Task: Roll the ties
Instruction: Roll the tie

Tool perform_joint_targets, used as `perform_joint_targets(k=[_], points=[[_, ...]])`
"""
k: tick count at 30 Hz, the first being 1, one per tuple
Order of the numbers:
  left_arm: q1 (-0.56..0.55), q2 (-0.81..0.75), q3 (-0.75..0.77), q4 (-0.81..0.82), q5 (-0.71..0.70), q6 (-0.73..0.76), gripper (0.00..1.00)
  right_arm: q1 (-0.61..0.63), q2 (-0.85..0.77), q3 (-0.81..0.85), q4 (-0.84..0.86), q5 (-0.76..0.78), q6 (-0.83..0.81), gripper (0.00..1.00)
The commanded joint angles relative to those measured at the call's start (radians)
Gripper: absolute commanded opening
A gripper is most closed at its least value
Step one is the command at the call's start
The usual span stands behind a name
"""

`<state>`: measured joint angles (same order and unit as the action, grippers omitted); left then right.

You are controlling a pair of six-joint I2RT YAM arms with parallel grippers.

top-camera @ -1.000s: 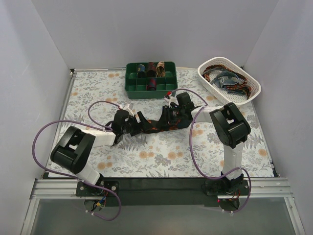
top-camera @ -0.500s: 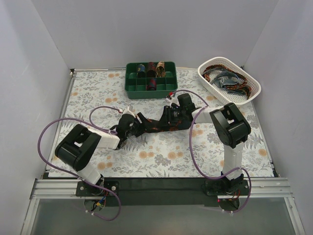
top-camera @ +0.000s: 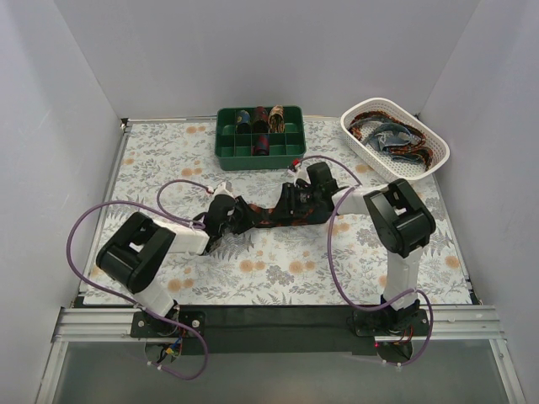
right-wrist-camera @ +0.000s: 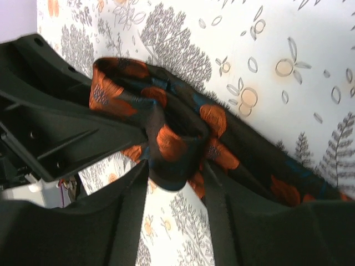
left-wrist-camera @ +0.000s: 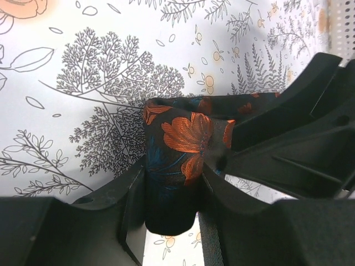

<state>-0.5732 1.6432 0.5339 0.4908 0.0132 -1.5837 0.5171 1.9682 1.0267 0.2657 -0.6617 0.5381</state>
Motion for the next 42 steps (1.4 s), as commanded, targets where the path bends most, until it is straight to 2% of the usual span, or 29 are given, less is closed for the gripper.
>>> perform_joint_targets(k=[1,6,11,22,33,37,42], points=[[-0.008,-0.040,0.023,-0.227,-0.091,0.093,0.00,-0.011,-0.095,-0.036,-0.002,0.054,-0.035,0.45],[-0.007,-0.149,0.015,-0.377,-0.144,0.142,0.00,-0.049,-0.199,-0.099,-0.062,0.151,-0.131,0.51],[-0.007,-0.244,0.008,-0.464,-0.131,0.171,0.00,-0.069,-0.264,-0.146,-0.101,0.189,-0.174,0.49],[0.019,-0.270,0.014,-0.482,-0.134,0.140,0.00,-0.069,-0.282,-0.250,-0.108,0.204,-0.147,0.30],[0.099,-0.312,-0.005,-0.486,-0.191,0.045,0.00,-0.069,-0.284,-0.359,-0.086,0.206,-0.081,0.28],[0.099,-0.298,-0.002,-0.514,-0.200,0.074,0.01,-0.068,-0.284,-0.356,-0.085,0.203,-0.081,0.28],[0.099,-0.303,0.014,-0.544,-0.261,0.186,0.01,-0.069,-0.308,-0.329,-0.086,0.201,-0.092,0.29]])
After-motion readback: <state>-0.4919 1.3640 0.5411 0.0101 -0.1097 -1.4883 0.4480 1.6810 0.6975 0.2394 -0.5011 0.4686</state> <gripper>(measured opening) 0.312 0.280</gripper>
